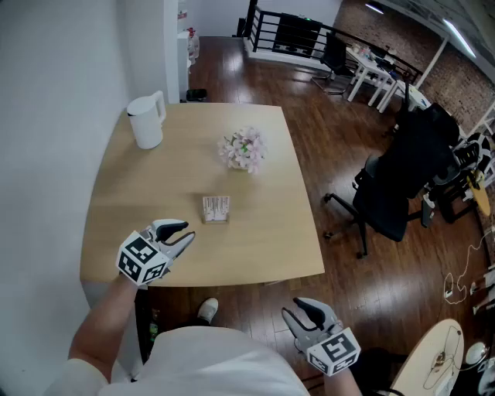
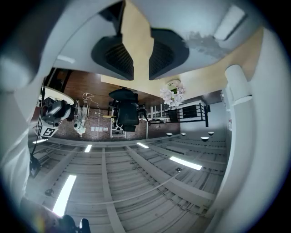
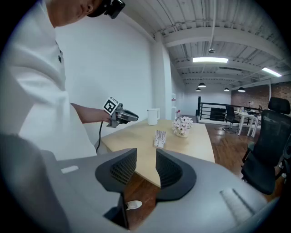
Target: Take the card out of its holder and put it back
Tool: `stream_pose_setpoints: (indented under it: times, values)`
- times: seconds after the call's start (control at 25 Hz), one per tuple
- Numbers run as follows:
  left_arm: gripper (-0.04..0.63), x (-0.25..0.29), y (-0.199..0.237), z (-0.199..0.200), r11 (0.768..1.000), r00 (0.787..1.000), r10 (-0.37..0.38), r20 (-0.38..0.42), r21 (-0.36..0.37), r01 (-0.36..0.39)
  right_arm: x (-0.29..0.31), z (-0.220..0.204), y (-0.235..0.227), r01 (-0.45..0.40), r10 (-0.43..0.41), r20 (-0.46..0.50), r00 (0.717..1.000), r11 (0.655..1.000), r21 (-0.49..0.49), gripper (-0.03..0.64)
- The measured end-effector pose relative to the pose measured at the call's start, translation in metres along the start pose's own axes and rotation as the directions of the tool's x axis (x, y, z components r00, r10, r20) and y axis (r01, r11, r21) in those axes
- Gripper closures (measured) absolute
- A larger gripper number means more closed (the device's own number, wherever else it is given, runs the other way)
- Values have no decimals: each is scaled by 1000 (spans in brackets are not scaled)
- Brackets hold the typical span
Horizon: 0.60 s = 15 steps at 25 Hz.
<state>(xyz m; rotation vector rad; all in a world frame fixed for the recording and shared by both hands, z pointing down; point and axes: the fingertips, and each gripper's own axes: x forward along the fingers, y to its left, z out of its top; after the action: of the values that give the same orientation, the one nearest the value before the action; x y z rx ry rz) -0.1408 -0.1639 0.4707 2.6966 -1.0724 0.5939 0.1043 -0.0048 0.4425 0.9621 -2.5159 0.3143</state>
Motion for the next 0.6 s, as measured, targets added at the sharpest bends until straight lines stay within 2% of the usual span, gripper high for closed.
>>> stream_pose_setpoints:
  times: [0.16, 0.28, 0.4, 0.6]
  values:
    - [476, 47, 65, -6, 998, 998, -33, -60, 48, 36, 34, 21, -16, 54, -54, 5, 999, 998, 17, 479]
    - [468, 84, 96, -20, 994, 991, -86, -106, 58, 93, 52, 28, -24, 109, -109, -3, 994, 993, 48, 479]
    - [468, 118, 114, -38, 986, 976, -145, -160, 54, 155, 57, 29, -28, 171, -170, -25, 985, 982, 79, 479]
    - [460, 158, 120, -64, 968, 947, -248, -207, -3, 253, 48, 25, -34, 263, -255, -77, 964, 955, 134, 479]
